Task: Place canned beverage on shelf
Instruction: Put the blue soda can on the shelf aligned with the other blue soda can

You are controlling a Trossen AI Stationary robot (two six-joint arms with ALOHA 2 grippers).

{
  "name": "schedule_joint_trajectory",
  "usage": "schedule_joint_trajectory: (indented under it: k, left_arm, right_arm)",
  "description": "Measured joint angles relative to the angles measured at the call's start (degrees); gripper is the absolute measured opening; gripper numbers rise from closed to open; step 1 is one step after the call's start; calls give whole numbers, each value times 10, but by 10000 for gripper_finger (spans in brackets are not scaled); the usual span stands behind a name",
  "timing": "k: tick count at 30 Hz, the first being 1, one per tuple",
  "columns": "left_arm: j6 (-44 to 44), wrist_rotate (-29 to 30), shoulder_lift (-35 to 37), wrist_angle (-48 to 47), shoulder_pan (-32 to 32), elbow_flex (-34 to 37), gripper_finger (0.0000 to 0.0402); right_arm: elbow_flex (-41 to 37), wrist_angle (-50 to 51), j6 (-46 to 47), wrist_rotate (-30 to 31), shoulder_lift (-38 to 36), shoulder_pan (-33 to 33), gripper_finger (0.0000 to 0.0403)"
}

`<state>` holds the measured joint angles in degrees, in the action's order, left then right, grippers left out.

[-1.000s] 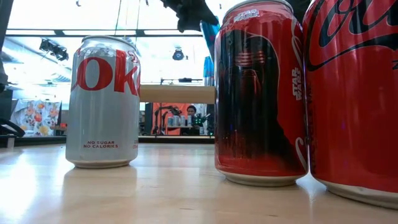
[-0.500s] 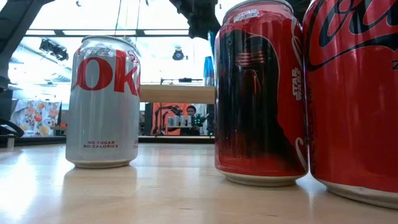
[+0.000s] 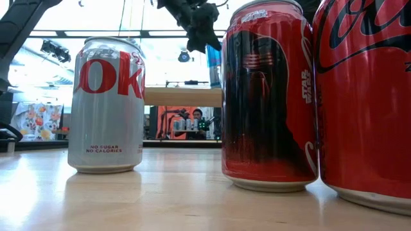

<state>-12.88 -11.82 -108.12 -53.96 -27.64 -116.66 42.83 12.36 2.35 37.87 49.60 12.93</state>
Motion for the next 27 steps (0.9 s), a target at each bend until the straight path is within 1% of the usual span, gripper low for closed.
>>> schedule_joint_trajectory:
  k: [5,11,27]
  left_arm:
    - [-3,-3,-10,-12,19,0,247]
    - [-15,-7,-19,-1,44,-1,247]
    - [-9,-4,-20,-6,58,-1,247]
  right_arm:
    - [0,-3,0,0,0,0,349]
    - [0,-6,0,-1,0,0,349]
    - [0,-11,0,-5,0,0,349]
